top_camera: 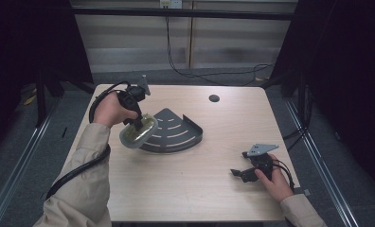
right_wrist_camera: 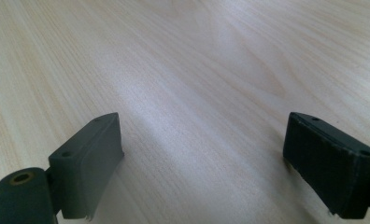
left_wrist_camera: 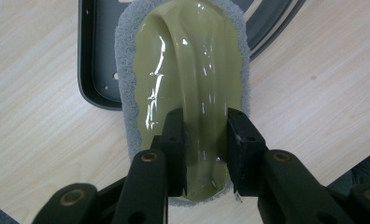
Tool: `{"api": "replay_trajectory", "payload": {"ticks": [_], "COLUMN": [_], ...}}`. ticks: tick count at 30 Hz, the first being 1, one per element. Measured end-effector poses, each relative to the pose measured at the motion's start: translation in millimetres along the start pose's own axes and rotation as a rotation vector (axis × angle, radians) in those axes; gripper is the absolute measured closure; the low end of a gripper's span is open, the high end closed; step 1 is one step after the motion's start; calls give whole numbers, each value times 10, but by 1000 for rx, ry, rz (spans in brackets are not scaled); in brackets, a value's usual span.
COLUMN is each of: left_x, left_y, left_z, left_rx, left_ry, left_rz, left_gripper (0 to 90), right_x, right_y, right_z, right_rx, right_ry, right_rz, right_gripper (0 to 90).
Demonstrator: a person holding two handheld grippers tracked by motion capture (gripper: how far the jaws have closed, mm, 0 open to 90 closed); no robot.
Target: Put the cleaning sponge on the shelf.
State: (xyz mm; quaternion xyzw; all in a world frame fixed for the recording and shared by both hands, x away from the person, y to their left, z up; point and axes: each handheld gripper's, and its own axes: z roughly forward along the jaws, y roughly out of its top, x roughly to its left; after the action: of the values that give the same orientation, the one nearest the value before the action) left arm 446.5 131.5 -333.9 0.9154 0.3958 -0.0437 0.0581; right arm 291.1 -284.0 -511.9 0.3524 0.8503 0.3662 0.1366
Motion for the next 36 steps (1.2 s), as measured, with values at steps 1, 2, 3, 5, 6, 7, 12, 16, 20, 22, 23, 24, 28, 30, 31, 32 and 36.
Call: {"api": "replay_trajectory", "payload": {"ticks": [1, 2, 3, 5, 6, 7, 12, 16, 20, 22, 23, 24, 28, 30, 31, 32, 36], "left_x": [-3, -4, -3, 4, 10, 10, 21, 48, 78, 91, 101, 105, 132, 148, 151, 155, 170], "left_y": [19, 37, 53, 86, 102, 115, 169, 199, 226, 239, 245, 251, 276, 288, 293, 299, 326], "left_z": [4, 10, 17, 34, 42, 53, 90, 105, 126, 136, 140, 146, 168, 181, 191, 202, 246], "left_rx": [2, 3, 0, -2, -1, -2, -9, -16, -17, -23, -23, -26, -31, -32, -33, -30, -23], "left_ry": [3, 2, 1, 0, -1, -3, -7, -5, -5, -7, -8, -7, 5, 4, 0, -1, -3], "left_rz": [0, 3, 0, 0, 3, 2, 7, 4, 2, 1, 4, 1, 8, 5, 4, 3, 13], "left_gripper": [708, 708, 708, 708, 708, 708, 708, 708, 708, 707, 708, 707, 707, 707, 707, 707, 707], "right_x": [1, 1, 1, 1, 2, 2, 1, 2, 2, 1, 2, 2, 2, 2, 1, 2, 2], "right_y": [0, 0, 0, 0, 0, 0, 0, 0, 0, 0, 0, 0, 0, 0, 0, 0, 0], "right_z": [0, 0, 0, 0, 0, 0, 0, 0, 0, 0, 0, 0, 0, 0, 0, 0, 0], "right_rx": [0, 0, 0, 0, 0, 0, 0, 0, 0, 0, 0, 0, 0, 0, 0, 0, 0], "right_ry": [0, 0, 0, 0, -1, 0, 0, -1, -1, 0, 0, 0, -1, 0, 0, 0, 0], "right_rz": [2, 2, 2, 2, 2, 2, 1, 2, 2, 1, 2, 2, 1, 2, 1, 1, 2], "right_gripper": [114, 114, 114, 114, 114, 114, 114, 114, 114, 114, 114, 114, 114, 114, 114, 114, 114]}}
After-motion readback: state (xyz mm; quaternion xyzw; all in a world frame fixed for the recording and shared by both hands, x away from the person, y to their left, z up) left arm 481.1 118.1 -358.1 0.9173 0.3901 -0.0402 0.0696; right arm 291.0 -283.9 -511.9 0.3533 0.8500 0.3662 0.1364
